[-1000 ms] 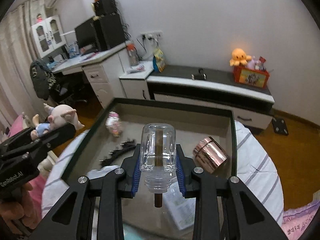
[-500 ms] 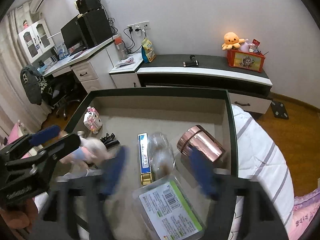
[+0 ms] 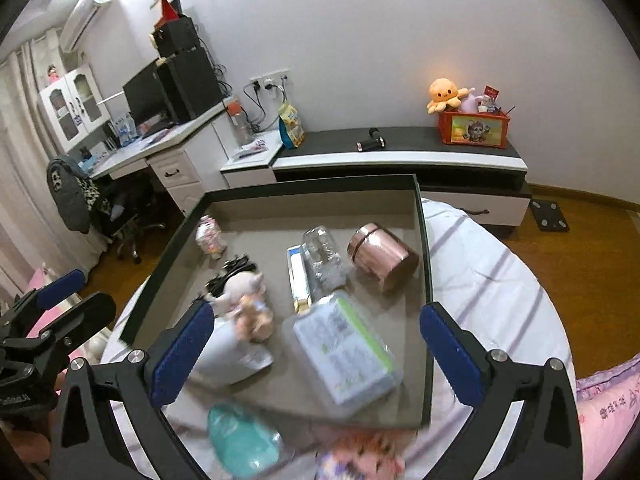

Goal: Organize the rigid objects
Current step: 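Carry the doll and bottle into the pink box and open both grippers, then withdraw both grippers toward the astronaut figure and pixel-block donut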

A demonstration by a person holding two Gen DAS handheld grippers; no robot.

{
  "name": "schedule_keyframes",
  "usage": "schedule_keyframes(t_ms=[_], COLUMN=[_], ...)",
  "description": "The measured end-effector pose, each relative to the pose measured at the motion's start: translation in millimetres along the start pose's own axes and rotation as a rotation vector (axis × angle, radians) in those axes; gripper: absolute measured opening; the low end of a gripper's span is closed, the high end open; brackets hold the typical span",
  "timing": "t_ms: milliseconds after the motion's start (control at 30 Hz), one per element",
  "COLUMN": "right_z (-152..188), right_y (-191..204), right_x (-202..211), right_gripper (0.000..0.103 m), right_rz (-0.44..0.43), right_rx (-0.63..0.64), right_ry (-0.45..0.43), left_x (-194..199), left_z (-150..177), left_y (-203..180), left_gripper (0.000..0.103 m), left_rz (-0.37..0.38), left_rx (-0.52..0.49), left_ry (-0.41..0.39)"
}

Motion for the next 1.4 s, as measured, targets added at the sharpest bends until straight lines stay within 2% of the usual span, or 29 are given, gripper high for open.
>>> schedule_keyframes(t_ms=[333, 600, 833, 967, 1167, 1400], right_z=[47.8, 88.9, 113.8, 126.0, 132.4, 134.0], right_y=[8.2, 15.1, 10.8, 8.0, 7.1, 6.3], right_x=[71.6, 108.5, 129.4, 134.3, 132.6, 130.0], right_gripper=[0.103, 0.103, 0.103, 0.103, 0.103, 0.103], right_rz=[-0.044, -0.029, 0.026, 0.016, 0.020, 0.023], right_rx=[0.022, 0.049, 0.052, 0.034, 0.035, 0.033], right_ry=[-0.076, -0.126, -0.170, -0.168, -0.162, -0.153], left_x=[77.6, 111.0, 123.3, 125.2, 119.3, 118.1], left_z=[38.6, 70.9, 90.6, 101.0, 116.8, 120.4], left_y=[-19.3, -30.3, -44.3, -47.7, -45.8, -39.2], left_gripper=[0.103, 0.103, 0.103, 0.103, 0.103, 0.103], left_rz=[0.014, -0.013, -0.030, -0.039, -0.044, -0.048], left_rx=[0.026, 0.056, 0.064, 0.059, 0.065, 0.084], left_ry=[-0.060, -0.083, -0.095, -0.092, -0.062, -0.058])
Point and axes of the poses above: each gripper's, at about its wrist camera, not at the fingertips, and x roughly against the way its jaws point, y to its left, z to its underside, the point moved 7 cm from there along -x, roughly the way its jaws point, and after that the axes turned 11 degrees about -x, right-handed, at the moved point
